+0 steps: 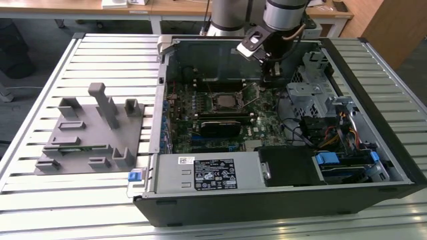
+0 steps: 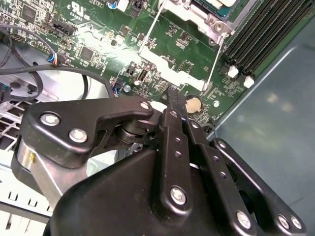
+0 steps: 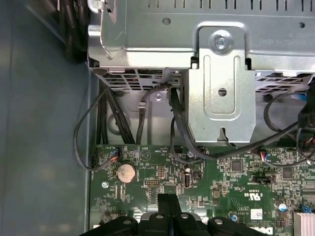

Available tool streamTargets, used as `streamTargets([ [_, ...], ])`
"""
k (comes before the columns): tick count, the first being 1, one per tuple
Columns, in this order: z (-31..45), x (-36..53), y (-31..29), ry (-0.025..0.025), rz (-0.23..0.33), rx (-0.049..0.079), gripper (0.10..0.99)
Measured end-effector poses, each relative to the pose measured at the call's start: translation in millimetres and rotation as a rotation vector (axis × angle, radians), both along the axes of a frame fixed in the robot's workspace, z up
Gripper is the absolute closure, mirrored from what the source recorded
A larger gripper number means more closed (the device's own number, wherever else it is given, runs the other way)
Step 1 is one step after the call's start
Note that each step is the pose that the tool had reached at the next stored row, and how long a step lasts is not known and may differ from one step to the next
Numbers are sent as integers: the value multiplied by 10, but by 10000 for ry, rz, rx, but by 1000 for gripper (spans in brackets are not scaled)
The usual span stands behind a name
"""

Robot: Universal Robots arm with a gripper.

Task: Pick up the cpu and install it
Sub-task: 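Close the cpu cover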

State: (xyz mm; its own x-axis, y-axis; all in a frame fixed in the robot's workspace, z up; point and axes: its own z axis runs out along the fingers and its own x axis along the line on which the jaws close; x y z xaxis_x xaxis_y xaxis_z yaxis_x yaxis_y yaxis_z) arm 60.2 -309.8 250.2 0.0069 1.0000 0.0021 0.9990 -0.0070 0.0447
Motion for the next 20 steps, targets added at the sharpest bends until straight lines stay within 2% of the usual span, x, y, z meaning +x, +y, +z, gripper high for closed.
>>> streamTargets([
  [6, -82, 5, 1, 7, -1, 0, 980],
  [9, -88, 1, 1, 18, 0, 0, 980],
  [14, -83, -41, 1, 85, -1, 2, 980],
  [20, -42, -102, 1, 203, 1, 13, 980],
])
